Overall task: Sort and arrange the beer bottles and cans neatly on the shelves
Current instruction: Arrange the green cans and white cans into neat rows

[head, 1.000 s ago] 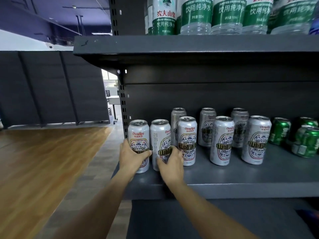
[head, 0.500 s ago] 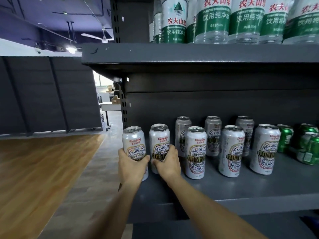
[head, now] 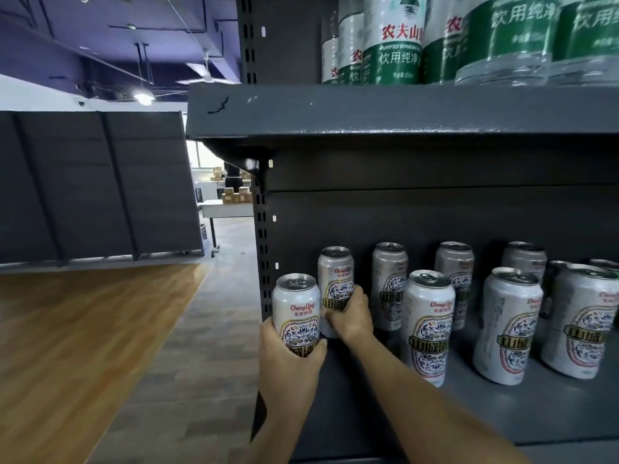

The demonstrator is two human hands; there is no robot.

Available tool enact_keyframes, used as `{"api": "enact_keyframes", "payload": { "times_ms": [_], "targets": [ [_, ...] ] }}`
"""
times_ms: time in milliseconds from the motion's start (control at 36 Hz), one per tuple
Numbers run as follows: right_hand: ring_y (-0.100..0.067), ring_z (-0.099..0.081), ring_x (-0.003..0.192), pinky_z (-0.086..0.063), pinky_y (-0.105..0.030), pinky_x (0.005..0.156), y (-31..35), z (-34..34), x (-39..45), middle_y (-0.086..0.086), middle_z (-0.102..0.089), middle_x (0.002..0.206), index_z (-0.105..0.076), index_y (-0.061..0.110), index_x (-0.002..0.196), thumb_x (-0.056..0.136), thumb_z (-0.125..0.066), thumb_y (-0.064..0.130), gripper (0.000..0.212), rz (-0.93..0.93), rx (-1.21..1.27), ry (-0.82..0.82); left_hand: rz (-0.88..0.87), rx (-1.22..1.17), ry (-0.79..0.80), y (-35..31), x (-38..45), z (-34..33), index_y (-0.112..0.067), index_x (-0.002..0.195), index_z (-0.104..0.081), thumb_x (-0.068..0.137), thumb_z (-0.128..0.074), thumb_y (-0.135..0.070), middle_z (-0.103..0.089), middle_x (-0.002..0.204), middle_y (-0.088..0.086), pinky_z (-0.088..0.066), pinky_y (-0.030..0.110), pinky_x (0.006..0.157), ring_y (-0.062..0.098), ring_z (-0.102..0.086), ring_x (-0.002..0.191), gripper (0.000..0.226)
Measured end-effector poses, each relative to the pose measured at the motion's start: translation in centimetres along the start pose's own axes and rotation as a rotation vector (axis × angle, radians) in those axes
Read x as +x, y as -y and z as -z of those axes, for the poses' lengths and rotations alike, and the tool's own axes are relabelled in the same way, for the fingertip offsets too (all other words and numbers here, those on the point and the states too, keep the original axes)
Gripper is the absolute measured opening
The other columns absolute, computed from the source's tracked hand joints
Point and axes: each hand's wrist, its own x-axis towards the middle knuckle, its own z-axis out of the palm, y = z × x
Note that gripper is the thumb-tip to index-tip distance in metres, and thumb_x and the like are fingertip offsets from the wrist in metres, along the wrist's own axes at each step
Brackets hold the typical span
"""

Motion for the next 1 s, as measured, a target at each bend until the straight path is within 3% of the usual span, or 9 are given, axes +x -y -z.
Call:
{"api": "enact_keyframes", "payload": {
  "times_ms": [56,194,306,389,500,583,778,861,1000],
  "targets": [
    [-0.026,-0.056,0.113,-0.049,-0.041,0.093,-0.3,-0.1,0.2,-0.008,-0.052,0.123,-0.046,0.012,0.124,0.074,-0.081,0.022,0.062,0.011,0.017,0.003,-0.003,-0.009,0.026,-0.2,-0.2,0.1,-0.025,0.103,-0.044,0.059,-0.086,-0.027,-0.06,0.092,-0.005,-0.053,0.039,0.068,0.015,-0.062,0.083,0.061],
    [-0.028,-0.049,0.123,-0.043,-0.04,0.1,-0.8,0.3,-0.6,-0.009,-0.046,0.131,-0.038,0.014,0.136,0.08,-0.076,0.016,0.068,0.046,-0.02,0.023,0.022,-0.099,0.162,-0.7,-0.6,1.7,-0.027,0.111,-0.044,0.064,-0.083,-0.012,-0.062,0.092,-0.009,-0.048,0.017,0.061,0.0,-0.062,0.077,0.063],
    [-0.032,-0.04,0.13,-0.038,-0.042,0.103,-0.6,0.7,-2.8,-0.012,-0.043,0.14,-0.03,0.012,0.147,0.088,-0.064,0.014,0.068,0.121,-0.09,-0.077,0.061,-0.068,0.237,-0.4,-0.5,2.9,-0.028,0.115,-0.041,0.055,-0.081,-0.018,-0.064,0.098,-0.008,-0.054,0.043,0.083,0.014,-0.065,0.092,0.073],
    [-0.03,-0.041,0.129,-0.037,-0.04,0.102,-0.1,1.2,-4.9,-0.011,-0.046,0.139,-0.037,0.01,0.143,0.092,-0.054,0.007,0.054,0.182,-0.012,-0.126,0.075,-0.044,0.211,-0.8,-0.8,3.0,-0.028,0.108,-0.04,0.051,-0.083,-0.023,-0.064,0.096,-0.007,-0.053,0.046,0.086,0.018,-0.064,0.093,0.071],
    [-0.022,-0.05,0.122,-0.04,-0.033,0.099,0.1,2.7,-7.6,-0.005,-0.052,0.134,-0.046,0.013,0.134,0.093,-0.047,0.001,0.043,0.242,0.126,-0.029,0.073,-0.063,0.172,-2.0,-1.6,2.1,-0.023,0.102,-0.042,0.058,-0.087,-0.013,-0.063,0.091,-0.007,-0.054,0.04,0.08,0.018,-0.064,0.09,0.065],
    [-0.019,-0.055,0.115,-0.043,-0.029,0.095,-0.5,3.7,-9.1,-0.003,-0.058,0.126,-0.05,0.015,0.129,0.095,-0.045,0.003,0.037,0.253,0.188,0.041,0.057,-0.107,0.177,-3.4,-2.3,1.1,-0.025,0.099,-0.047,0.058,-0.089,-0.016,-0.066,0.091,-0.008,-0.054,0.033,0.074,0.011,-0.065,0.087,0.06],
    [-0.019,-0.057,0.115,-0.044,-0.039,0.1,-2.6,6.7,-10.4,-0.001,-0.062,0.123,-0.05,0.016,0.132,0.093,-0.045,0.004,0.042,0.202,0.164,0.104,0.058,-0.154,0.285,-3.9,-3.4,-1.2,-0.03,0.099,-0.057,0.053,-0.088,-0.007,-0.067,0.106,0.005,-0.057,0.033,0.08,0.017,-0.066,0.098,0.061],
    [-0.016,-0.054,0.121,-0.042,-0.035,0.105,-3.4,7.3,-11.1,0.002,-0.059,0.131,-0.046,0.019,0.139,0.095,-0.045,0.008,0.045,0.198,0.149,0.119,0.09,-0.205,0.307,-3.7,-4.2,-2.0,-0.022,0.104,-0.059,0.059,-0.086,0.003,-0.069,0.106,0.006,-0.055,0.025,0.074,0.018,-0.068,0.098,0.058],
    [-0.014,-0.055,0.118,-0.043,-0.028,0.098,-4.3,7.9,-12.1,0.005,-0.06,0.129,-0.042,0.025,0.14,0.095,-0.043,0.009,0.048,0.235,0.124,0.104,0.084,-0.232,0.325,-3.5,-4.9,-2.8,-0.017,0.108,-0.059,0.063,-0.083,0.008,-0.07,0.103,0.002,-0.053,0.019,0.071,0.014,-0.067,0.096,0.056]
  ]
}}
